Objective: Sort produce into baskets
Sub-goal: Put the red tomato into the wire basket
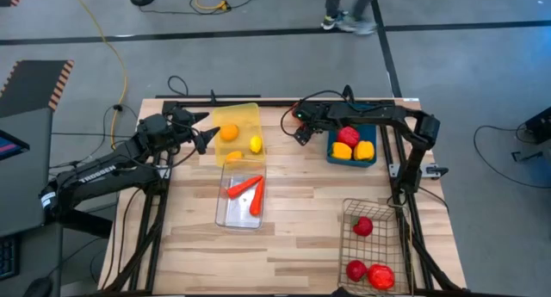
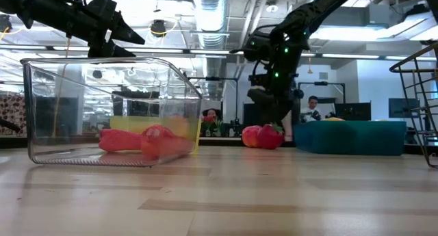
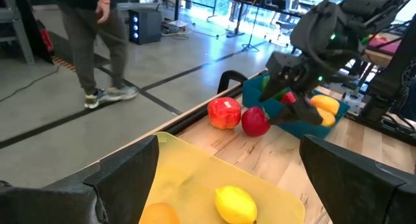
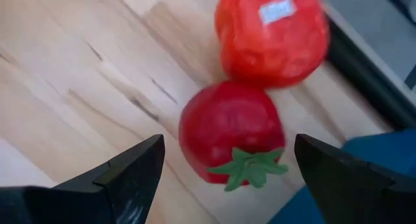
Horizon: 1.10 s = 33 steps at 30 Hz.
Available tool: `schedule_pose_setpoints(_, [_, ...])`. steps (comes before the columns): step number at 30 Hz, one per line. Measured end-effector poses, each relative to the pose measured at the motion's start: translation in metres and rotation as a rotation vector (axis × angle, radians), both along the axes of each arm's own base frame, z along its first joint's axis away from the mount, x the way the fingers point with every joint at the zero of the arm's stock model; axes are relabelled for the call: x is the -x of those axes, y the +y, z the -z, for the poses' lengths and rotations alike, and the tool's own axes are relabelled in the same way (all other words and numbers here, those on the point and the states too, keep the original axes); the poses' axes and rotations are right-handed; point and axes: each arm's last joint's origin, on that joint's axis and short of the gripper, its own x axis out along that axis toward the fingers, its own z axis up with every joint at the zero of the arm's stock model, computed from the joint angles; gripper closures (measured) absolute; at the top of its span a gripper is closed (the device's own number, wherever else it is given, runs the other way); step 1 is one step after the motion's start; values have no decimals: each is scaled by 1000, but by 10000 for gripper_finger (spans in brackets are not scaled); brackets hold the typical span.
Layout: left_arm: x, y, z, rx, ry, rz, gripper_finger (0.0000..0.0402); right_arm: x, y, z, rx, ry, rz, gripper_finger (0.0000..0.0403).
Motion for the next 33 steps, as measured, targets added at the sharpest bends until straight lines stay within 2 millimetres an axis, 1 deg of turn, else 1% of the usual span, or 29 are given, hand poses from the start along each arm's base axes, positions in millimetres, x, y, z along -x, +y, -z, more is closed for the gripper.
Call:
schedule_pose_setpoints(5, [0,0,0,0,-1,0,42,-3,-6,11,-25,-1,3,30])
schedule_pose_setpoints(9, [0,0,0,1,2,1,42,-3,-7,22,0,77,-13,30])
schedule_pose_setpoints(19, [0,0,1,4,9,-8,42,-5,-7,22,12,102,-42,32])
schedule_pose_setpoints(22, [0,0,1,4,9,-8,42,-5,-7,22,12,104,-44,44])
schedule_pose_setpoints(29, [0,0,2,8,16,-8,42,-5,-7,22,12,104,-44,101])
schedule_pose_setpoints(33, [0,0,2,8,16,-8,42,-4,-7,22,12,104,-44,108])
